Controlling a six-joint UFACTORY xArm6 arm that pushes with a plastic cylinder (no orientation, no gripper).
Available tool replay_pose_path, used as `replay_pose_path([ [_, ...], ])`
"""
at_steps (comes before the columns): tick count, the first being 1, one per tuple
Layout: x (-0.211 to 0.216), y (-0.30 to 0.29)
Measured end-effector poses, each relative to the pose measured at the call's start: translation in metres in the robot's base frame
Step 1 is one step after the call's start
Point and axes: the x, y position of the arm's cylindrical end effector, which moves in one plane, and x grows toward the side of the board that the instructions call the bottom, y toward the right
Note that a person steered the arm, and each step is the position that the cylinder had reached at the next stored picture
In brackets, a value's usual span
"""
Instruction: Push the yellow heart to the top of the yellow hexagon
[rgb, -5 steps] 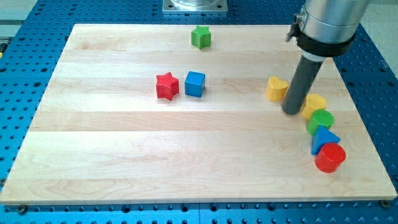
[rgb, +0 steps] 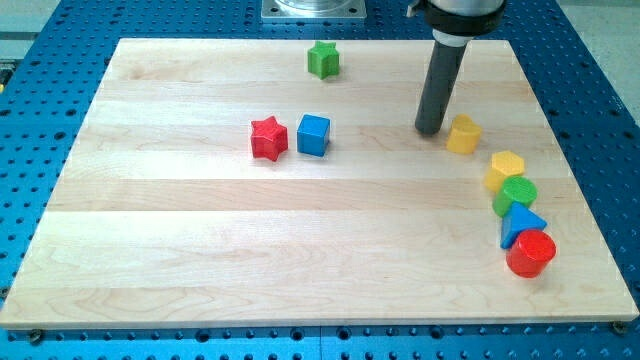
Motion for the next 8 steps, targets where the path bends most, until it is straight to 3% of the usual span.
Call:
replay_pose_path([
  [2, 0.024, 0.034],
  [4, 0.022, 0.059],
  [5, 0.005, -0.005],
  [6, 0.119, -0.06],
  [7, 0.129, -0.162],
  [8, 0.063, -0.206],
])
